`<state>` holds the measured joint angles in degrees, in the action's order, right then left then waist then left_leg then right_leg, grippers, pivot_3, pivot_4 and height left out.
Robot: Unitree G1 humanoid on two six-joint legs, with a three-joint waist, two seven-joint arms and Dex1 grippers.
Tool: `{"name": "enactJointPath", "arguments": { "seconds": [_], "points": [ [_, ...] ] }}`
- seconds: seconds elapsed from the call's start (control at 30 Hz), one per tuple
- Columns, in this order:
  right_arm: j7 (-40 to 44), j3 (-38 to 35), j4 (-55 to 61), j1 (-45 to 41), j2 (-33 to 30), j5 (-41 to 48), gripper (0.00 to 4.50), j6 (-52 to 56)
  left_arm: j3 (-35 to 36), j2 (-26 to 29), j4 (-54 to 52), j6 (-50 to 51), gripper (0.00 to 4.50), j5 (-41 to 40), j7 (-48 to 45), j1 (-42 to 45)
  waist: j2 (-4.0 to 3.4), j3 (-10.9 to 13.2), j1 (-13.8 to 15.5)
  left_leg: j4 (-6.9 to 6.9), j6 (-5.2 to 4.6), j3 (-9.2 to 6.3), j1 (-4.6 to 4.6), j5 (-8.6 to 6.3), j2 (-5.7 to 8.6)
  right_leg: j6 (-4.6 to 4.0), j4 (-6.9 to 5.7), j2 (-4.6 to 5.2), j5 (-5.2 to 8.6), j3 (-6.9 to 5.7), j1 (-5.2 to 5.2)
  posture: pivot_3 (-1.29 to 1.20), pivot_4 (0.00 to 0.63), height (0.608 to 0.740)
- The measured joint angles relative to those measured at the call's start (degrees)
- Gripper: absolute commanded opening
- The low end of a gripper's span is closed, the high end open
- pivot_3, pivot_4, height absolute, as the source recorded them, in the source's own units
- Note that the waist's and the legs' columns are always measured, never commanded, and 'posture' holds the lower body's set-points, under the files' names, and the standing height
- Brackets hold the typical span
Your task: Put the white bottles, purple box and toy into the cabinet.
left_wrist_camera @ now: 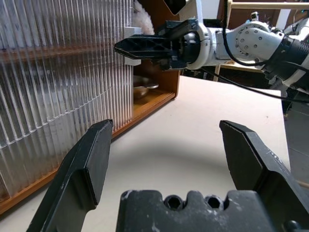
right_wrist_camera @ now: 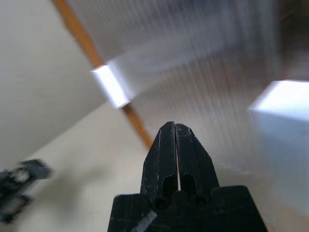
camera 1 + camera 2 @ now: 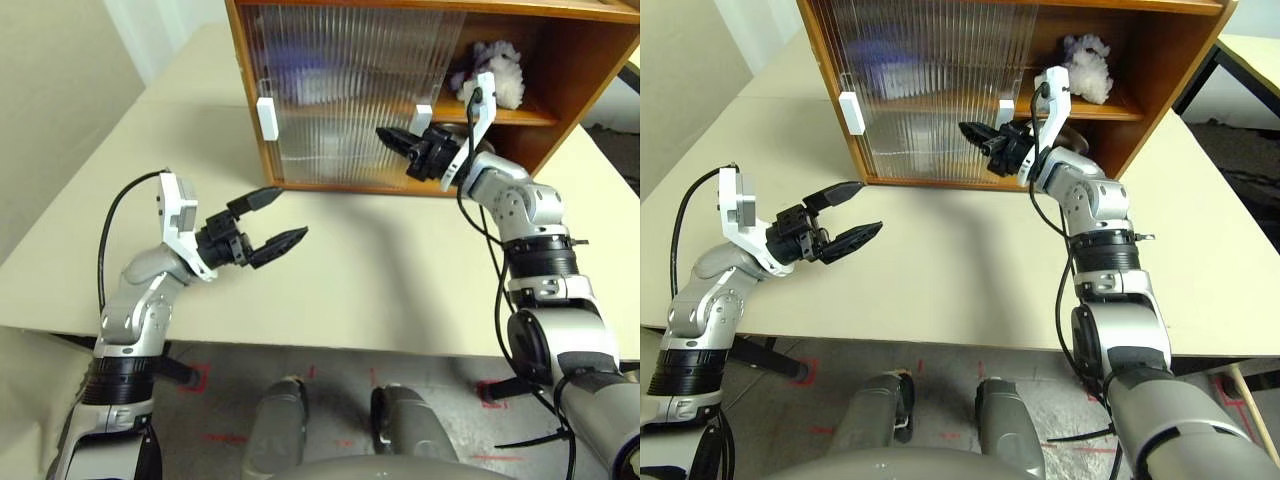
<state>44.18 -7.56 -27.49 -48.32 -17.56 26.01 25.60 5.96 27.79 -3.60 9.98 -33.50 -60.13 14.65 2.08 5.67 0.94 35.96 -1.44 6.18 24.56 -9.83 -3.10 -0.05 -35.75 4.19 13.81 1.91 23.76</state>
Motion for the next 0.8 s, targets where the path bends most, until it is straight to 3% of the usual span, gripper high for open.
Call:
{"name": "enactJointPath", "arguments": {
  "seconds": [0.3, 0.53, 0.8],
  "points": [
    [-1.3, -0.9, -4.4, 0.0, -3.0, -1.7, 0.03, -5.0, -0.4, -0.1, 0.2, -0.5, 4.5, 0.3, -0.1, 0.3, 0.0, 0.0, -0.1, 0.0, 0.0, 0.05, 0.04, 0.0, 0.14, 0.02, -0.04, -0.07, -0.01, 0.04, 0.1, 0.11, 0.042, 0.74],
    [-4.1, -2.2, -6.0, 0.2, -5.3, -3.1, 0.03, -6.3, -0.4, 0.0, 1.4, -0.8, 4.5, 0.3, -0.6, 0.7, 0.0, 0.0, 0.0, -0.01, -0.01, 0.6, 0.06, 0.0, 0.1, 0.31, 0.06, 0.62, -0.37, -0.03, 0.46, 0.11, 0.041, 0.74],
    [-6.0, -2.5, -6.3, 1.2, -8.2, -4.3, 0.03, -7.9, -0.4, -0.1, 2.2, -1.0, 4.5, 0.4, -0.7, 0.8, -0.01, 0.0, 0.0, -0.01, -0.01, 0.65, 0.36, 0.0, 0.05, 0.38, 0.2, 0.77, -0.59, -0.29, 0.6, 0.1, 0.042, 0.74]
  ]
}}
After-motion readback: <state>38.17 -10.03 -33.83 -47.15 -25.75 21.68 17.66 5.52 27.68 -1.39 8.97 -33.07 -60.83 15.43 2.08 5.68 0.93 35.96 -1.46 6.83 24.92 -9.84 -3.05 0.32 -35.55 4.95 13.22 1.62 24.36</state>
